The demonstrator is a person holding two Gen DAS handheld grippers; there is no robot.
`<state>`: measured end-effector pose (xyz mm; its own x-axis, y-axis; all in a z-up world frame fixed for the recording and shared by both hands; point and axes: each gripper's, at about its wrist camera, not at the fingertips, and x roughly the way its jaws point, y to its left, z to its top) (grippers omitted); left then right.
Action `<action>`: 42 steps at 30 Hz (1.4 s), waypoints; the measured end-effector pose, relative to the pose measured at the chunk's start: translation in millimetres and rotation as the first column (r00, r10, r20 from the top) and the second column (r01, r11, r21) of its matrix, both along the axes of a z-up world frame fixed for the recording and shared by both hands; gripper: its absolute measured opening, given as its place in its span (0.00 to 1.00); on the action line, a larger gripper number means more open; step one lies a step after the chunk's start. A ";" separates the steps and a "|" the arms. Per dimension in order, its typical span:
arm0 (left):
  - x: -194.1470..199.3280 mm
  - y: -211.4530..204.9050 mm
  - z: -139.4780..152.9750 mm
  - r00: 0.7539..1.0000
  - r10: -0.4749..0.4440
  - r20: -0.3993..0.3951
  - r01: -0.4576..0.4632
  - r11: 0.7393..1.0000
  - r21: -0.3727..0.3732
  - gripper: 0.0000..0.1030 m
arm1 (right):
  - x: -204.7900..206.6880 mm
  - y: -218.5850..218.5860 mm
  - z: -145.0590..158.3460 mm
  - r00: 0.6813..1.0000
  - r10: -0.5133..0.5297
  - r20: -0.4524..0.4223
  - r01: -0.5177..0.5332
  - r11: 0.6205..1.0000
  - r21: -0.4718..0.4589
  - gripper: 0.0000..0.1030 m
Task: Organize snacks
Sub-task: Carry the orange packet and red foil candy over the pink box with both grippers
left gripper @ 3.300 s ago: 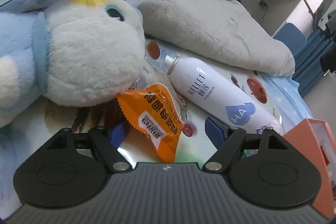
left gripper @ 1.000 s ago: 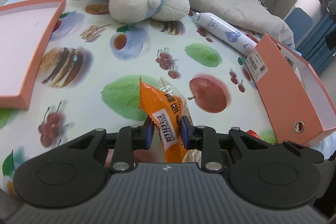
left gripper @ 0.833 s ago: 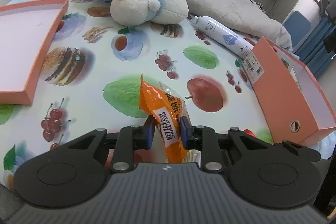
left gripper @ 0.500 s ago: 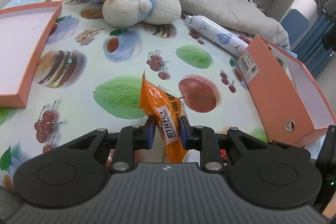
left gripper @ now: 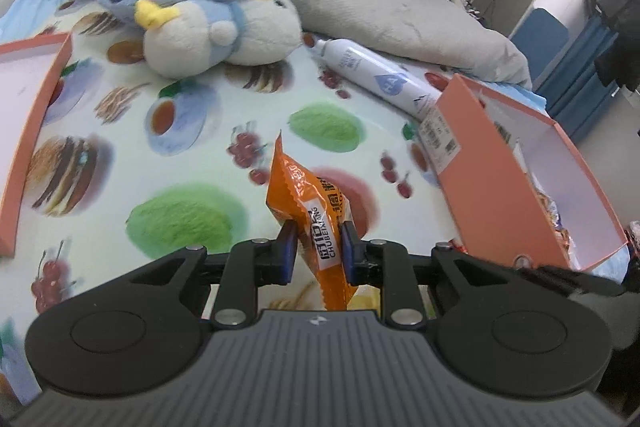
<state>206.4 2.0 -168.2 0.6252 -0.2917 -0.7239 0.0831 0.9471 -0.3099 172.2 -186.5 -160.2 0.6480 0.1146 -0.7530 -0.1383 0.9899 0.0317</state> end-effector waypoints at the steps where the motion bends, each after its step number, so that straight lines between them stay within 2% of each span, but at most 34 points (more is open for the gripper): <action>1: 2.5 -2.3 3.7 1.000 0.002 0.000 -0.002 1.000 0.002 0.26 | -0.3 -3.1 6.3 1.000 -0.002 0.014 0.002 1.000 0.004 0.38; 6: 11.8 -18.4 29.2 0.998 -0.047 0.039 0.046 0.999 0.011 0.26 | 1.6 -19.2 41.5 0.997 -0.022 0.079 0.019 0.999 0.039 0.38; 13: 24.2 -43.0 67.4 0.988 -0.104 0.110 0.103 0.995 0.014 0.26 | 6.8 -37.7 71.6 0.991 -0.053 0.122 0.045 0.996 0.073 0.38; 18: 32.9 -59.2 96.2 0.977 -0.126 0.169 0.126 0.992 0.013 0.26 | 3.1 -50.5 96.4 0.980 -0.069 0.186 0.058 0.996 0.063 0.38; 25: 45.1 -86.1 139.9 0.954 -0.157 0.256 0.161 0.987 0.006 0.26 | 6.3 -79.4 122.5 0.961 -0.117 0.249 0.104 0.992 0.065 0.38; 32: 56.0 -126.3 174.9 0.923 -0.217 0.317 0.228 0.974 0.003 0.26 | 9.2 -111.3 151.7 0.929 -0.174 0.325 0.164 0.985 0.058 0.38; 37: 68.3 -158.3 187.6 0.907 -0.261 0.331 0.279 0.960 -0.008 0.26 | 20.4 -137.8 164.4 0.909 -0.221 0.355 0.217 0.975 0.051 0.38; 42: 87.4 -190.3 181.1 0.898 -0.305 0.318 0.311 0.950 0.033 0.26 | 33.2 -169.8 156.6 0.908 -0.274 0.317 0.263 0.962 0.076 0.38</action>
<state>293.8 -188.3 12.9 0.6966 -0.5179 -0.4965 0.4660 0.8528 -0.2357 205.5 -356.3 -3.6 0.8636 -0.0780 -0.4981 0.1247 0.9903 0.0611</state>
